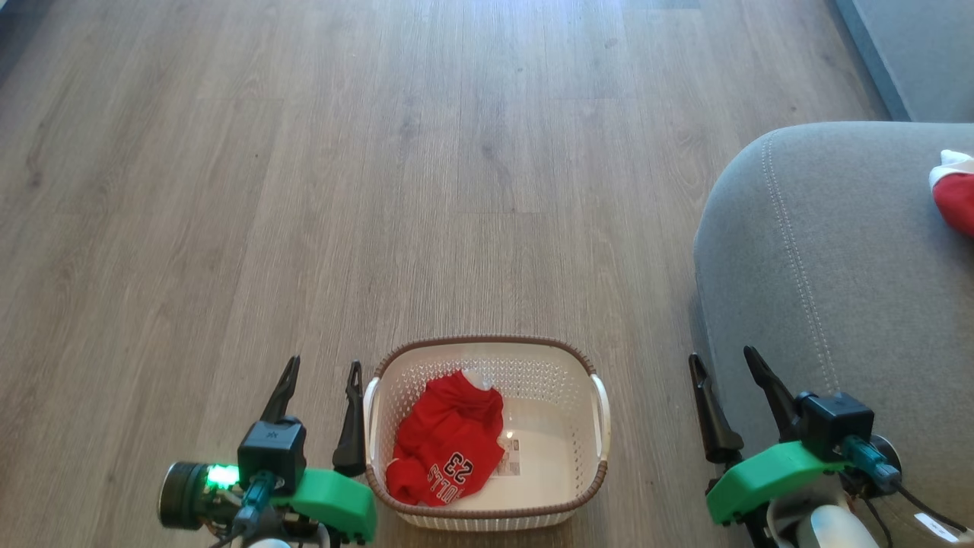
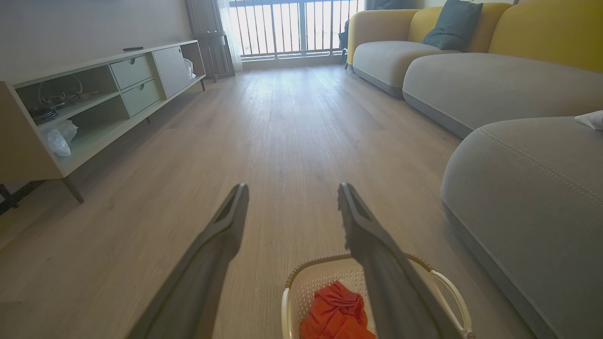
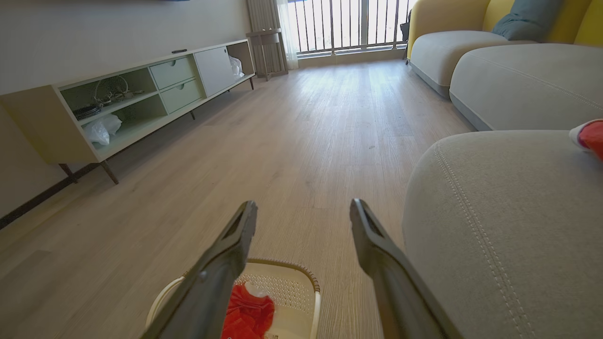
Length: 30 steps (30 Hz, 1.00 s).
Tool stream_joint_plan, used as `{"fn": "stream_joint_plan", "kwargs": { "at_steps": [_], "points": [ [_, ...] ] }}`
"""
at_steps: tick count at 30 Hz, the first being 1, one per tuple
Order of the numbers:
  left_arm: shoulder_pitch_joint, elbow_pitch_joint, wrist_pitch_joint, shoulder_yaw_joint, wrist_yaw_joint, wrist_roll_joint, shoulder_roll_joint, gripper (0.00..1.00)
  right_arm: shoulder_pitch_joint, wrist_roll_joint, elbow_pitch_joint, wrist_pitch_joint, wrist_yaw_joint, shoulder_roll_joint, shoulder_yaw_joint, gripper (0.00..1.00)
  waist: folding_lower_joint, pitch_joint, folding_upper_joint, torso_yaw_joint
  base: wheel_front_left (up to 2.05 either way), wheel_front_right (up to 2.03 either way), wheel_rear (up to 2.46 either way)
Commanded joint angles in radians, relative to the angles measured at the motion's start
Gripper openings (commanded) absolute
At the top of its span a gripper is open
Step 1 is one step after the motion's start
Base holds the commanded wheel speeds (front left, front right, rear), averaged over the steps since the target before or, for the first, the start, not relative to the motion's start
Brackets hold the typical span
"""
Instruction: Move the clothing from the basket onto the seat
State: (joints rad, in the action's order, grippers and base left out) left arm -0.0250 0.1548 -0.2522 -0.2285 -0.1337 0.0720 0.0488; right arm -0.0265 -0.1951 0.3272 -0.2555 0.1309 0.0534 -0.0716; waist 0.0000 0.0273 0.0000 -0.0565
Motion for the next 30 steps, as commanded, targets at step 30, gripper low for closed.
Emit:
{"fn": "stream_joint_plan", "kwargs": {
  "at_steps": [30],
  "points": [
    [0.285, 0.228, -0.01, -0.073, 0.031, 0.01, 0.001, 1.0, -0.127, 0.025, -0.127, -0.006, 0.0, -0.002, 0.07, 1.0, 0.0, -0.407, 0.0, 0.141, 0.0, 0.0, 0.0]
  ]
}}
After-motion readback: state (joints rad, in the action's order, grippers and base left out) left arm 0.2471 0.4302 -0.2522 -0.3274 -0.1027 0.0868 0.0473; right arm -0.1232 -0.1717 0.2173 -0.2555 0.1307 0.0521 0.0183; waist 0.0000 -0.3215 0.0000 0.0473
